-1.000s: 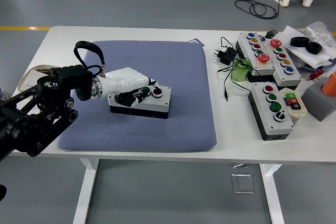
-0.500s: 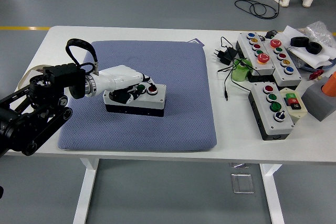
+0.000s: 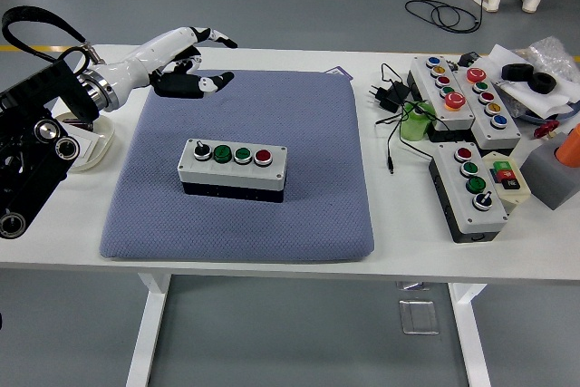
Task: Pick up the button,place it on the desk,press the button,press the button
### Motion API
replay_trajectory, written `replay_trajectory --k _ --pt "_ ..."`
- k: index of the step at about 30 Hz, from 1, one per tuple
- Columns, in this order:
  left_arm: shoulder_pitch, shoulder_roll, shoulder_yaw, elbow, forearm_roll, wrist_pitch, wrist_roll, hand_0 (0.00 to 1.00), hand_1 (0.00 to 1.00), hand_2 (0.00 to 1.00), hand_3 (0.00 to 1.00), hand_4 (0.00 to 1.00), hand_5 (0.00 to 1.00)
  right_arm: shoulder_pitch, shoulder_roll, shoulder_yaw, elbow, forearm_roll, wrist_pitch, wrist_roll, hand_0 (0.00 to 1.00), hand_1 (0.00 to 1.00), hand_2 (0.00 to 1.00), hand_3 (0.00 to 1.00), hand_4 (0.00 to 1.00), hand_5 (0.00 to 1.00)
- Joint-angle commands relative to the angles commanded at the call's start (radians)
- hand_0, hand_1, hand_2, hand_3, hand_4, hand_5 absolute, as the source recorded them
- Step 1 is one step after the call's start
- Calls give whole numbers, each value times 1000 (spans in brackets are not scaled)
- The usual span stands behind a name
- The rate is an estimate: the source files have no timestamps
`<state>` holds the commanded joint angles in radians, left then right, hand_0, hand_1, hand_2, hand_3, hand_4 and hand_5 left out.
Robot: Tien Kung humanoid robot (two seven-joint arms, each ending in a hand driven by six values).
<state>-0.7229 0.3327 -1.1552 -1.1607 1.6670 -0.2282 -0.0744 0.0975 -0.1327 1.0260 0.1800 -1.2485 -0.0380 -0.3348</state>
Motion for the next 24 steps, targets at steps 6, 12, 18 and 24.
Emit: replay_trajectory --k 6,12,18,24 --pt "34 -1 9 52 -238 174 11 795 859 950 986 833 998 -3 1 3 0 -4 0 0 658 644 684 591 396 251" --pt "59 -6 -21 93 -491 237 15 882 917 998 994 806 998 -4 2 1 0 -2 0 1 658 644 684 590 396 251" --pt "80 -3 -52 149 -745 236 11 859 895 963 969 786 998 0 3 0 0 -2 2 0 658 644 684 590 395 250" --pt "99 8 -94 211 -964 151 32 835 873 943 935 775 998 2 5 10 0 -9 1 2 658 644 686 591 395 249"
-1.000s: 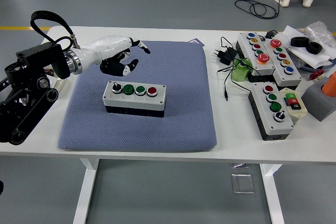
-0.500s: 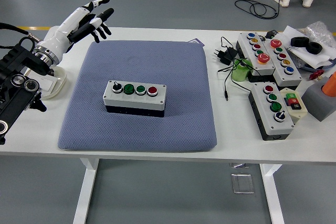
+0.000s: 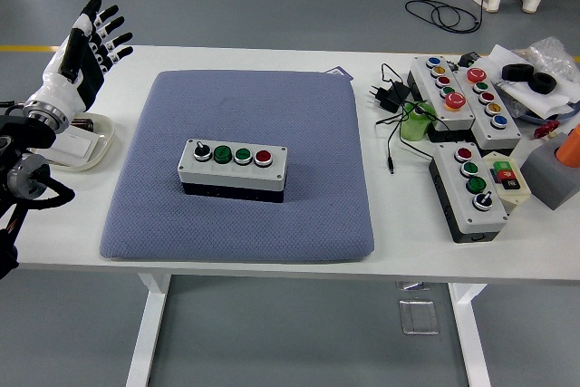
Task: Pick up the button,place it on the desk,press the button,press the button
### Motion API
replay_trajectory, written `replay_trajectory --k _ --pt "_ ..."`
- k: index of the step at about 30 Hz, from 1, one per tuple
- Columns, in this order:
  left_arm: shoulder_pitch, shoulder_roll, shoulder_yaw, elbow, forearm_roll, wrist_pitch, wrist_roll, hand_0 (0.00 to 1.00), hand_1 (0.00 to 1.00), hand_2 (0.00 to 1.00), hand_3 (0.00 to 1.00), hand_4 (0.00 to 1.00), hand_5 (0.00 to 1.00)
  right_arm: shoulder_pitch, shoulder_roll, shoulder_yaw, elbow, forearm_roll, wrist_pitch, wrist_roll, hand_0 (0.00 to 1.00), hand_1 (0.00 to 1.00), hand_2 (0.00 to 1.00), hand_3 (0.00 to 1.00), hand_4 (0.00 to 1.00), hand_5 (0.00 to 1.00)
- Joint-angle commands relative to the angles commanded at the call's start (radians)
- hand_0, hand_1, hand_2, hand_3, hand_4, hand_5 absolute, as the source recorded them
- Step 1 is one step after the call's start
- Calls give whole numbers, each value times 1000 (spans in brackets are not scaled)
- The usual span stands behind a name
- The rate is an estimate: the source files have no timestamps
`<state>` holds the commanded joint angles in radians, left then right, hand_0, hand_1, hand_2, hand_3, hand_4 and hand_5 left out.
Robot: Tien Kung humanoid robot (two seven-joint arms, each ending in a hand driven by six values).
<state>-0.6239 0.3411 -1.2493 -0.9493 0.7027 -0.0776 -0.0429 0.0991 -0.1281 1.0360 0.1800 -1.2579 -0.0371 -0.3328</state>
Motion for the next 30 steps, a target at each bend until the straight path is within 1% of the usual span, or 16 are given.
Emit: replay_trajectory --k 2,4,5,10,11,14,15,18,21,26,30 --pt "9 4 -8 -3 -4 -7 -2 835 873 943 935 775 998 1 1 4 0 -5 0 0 658 644 686 591 395 249" --pt "24 7 -19 -16 -5 -3 1 835 873 943 935 775 998 2 1 9 0 -11 0 1 658 644 686 591 395 249" --pt "34 8 -28 -27 -1 -2 2 828 862 929 933 768 998 2 1 14 0 -16 0 1 658 644 685 590 394 249" --pt "74 19 -66 -78 23 6 -2 828 862 929 933 768 998 2 3 27 0 -27 -1 1 658 644 685 590 394 249" --pt "83 24 -72 -89 36 9 -4 819 853 914 913 757 998 2 3 28 0 -30 -1 1 658 642 685 590 394 249" --pt "102 38 -79 -114 61 22 -9 819 853 914 913 757 998 3 3 31 0 -38 0 0 658 642 685 590 394 249" --pt "116 47 -81 -130 79 25 -11 819 853 914 913 757 998 3 3 33 0 -39 0 0 658 642 685 590 394 249" --pt "138 53 -93 -153 98 32 -16 800 829 896 893 738 998 4 3 31 0 -35 -1 1 657 643 686 590 393 250" --pt "145 57 -100 -165 110 41 -21 800 829 896 893 738 998 5 4 31 0 -34 0 -2 657 643 686 590 393 250" --pt "156 63 -118 -197 136 35 -22 794 817 883 882 734 998 8 4 29 0 -28 0 -3 657 645 691 591 393 249" --pt "169 60 -129 -206 162 30 -19 794 811 875 874 735 998 4 4 26 0 -23 0 -4 657 648 694 590 392 250"
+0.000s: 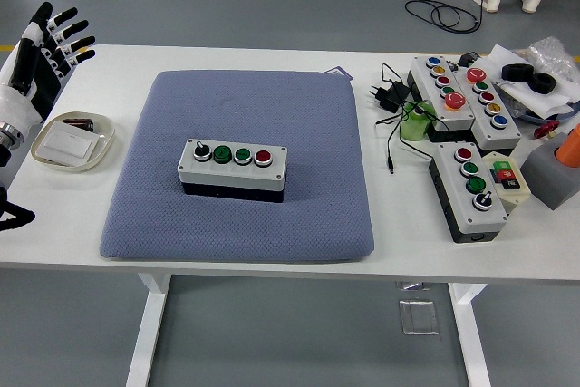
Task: Pick up the button,place it on the desk,press the button,press the button
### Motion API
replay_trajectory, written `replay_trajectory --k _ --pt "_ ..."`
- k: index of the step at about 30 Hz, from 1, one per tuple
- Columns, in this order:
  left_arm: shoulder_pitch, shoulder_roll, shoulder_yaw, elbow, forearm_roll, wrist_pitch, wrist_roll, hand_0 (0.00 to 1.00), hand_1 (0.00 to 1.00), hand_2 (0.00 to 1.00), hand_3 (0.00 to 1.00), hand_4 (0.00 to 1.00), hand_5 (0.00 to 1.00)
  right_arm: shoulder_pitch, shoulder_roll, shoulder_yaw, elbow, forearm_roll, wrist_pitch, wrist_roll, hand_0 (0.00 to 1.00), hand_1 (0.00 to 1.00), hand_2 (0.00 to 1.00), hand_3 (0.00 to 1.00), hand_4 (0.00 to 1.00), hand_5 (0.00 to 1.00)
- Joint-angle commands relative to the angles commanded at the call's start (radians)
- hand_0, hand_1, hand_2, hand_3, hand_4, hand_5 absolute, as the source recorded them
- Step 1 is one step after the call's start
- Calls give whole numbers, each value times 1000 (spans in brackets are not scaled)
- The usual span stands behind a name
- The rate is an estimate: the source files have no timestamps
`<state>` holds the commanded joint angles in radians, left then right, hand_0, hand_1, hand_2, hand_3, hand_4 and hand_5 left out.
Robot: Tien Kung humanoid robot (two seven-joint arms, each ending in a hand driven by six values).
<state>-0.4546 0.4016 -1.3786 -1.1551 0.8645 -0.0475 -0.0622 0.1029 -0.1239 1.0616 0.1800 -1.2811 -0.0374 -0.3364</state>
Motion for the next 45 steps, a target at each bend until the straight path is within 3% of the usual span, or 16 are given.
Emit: replay_trajectory --k 21,45 --pt "53 9 -44 -15 80 -6 -2 796 812 870 858 715 998 5 2 -15 0 2 4 -3 656 648 691 591 392 249" --pt "55 20 -73 -23 86 -5 -3 785 810 872 851 699 998 9 -2 -15 0 -10 8 -4 656 648 690 590 390 251"
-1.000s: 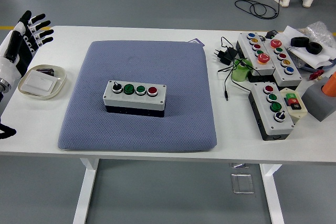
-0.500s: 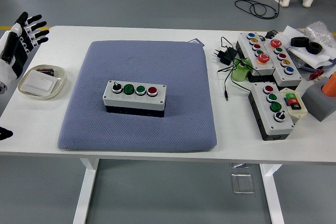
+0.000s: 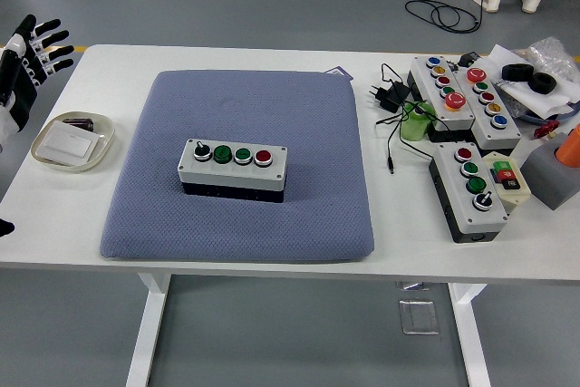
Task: Pick up the button,place it on the desk,press the button,press the button
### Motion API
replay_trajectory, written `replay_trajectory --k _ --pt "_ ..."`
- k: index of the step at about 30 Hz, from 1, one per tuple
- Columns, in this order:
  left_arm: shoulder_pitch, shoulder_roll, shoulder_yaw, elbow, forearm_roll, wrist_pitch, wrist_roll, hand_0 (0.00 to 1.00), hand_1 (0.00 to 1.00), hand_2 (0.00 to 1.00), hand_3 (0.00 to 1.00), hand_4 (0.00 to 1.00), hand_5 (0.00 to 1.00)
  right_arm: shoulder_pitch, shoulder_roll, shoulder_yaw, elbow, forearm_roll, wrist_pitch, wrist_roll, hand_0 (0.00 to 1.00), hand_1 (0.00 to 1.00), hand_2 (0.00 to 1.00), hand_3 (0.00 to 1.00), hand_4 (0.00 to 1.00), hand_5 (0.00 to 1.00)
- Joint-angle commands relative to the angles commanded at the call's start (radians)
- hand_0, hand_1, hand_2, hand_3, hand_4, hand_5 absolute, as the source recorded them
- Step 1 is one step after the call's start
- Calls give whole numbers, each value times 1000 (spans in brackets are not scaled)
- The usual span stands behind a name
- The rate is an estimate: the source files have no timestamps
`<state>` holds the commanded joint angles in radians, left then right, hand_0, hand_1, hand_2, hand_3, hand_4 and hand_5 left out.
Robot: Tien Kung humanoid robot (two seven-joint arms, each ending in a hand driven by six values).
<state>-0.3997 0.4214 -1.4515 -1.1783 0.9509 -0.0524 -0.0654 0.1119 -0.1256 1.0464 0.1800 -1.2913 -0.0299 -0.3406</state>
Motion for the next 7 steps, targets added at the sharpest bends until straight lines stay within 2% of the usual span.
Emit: replay_trajectory --k 7 --pt "-3 2 -5 -1 -3 -1 2 783 809 872 850 699 998 -1 4 10 0 -13 0 -2 656 649 690 590 391 252"
